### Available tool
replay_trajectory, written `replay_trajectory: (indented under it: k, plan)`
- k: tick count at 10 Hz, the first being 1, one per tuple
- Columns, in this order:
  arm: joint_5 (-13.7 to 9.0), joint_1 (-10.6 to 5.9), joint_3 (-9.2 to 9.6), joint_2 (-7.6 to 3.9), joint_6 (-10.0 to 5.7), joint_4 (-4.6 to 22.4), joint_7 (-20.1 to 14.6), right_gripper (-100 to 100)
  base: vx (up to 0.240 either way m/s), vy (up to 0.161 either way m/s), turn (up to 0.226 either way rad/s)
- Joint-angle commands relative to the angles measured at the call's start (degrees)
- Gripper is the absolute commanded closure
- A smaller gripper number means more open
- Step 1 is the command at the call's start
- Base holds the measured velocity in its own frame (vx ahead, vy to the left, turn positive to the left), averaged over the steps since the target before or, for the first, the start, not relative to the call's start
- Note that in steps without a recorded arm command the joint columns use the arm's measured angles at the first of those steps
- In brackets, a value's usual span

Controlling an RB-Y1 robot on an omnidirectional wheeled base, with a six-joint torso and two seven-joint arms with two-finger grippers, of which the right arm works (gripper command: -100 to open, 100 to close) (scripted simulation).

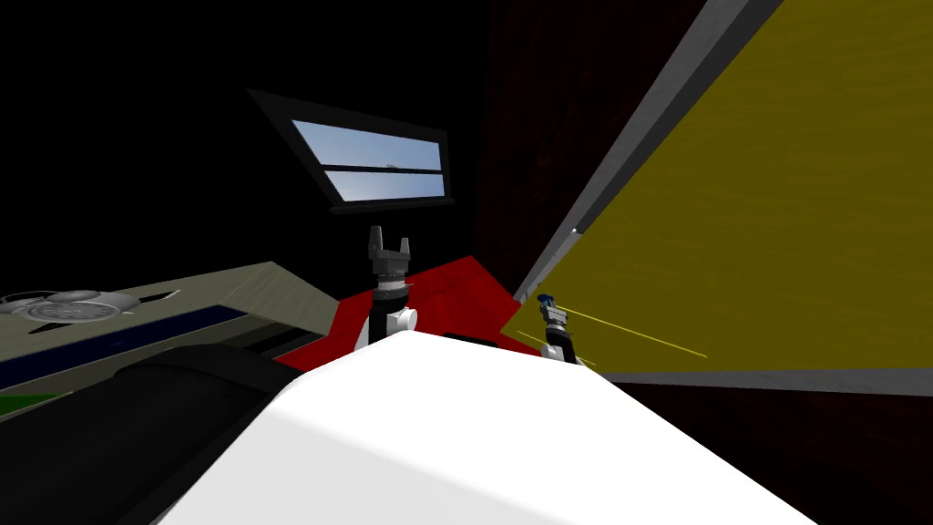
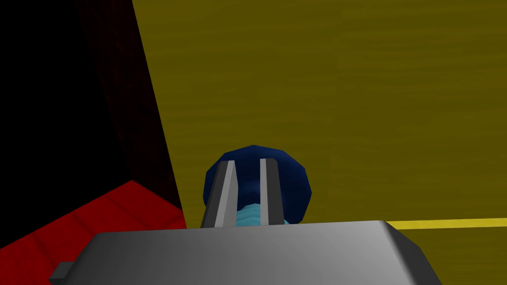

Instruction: Pull the door open

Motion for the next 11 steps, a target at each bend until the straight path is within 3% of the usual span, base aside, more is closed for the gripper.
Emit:
replay_trajectory:
  k: [1,2,5,11]
  plan:
    - [0.26,-0.11,0.65,0.54,-0.1,2.28,-0.48,100,-0.044,-0.009,-0.001]
    - [0.23,-0.96,0.36,0.13,-0.6,1.81,-0.41,100,-0.019,0.005,-0.002]
    - [1.66,0.15,2.71,-1.15,-1.79,1.5,-2.86,100,-0.178,-0.03,0.08]
    - [3.14,1.66,5.21,-2.44,-2.53,0.93,-5.26,100,-0.14,-0.023,0.043]
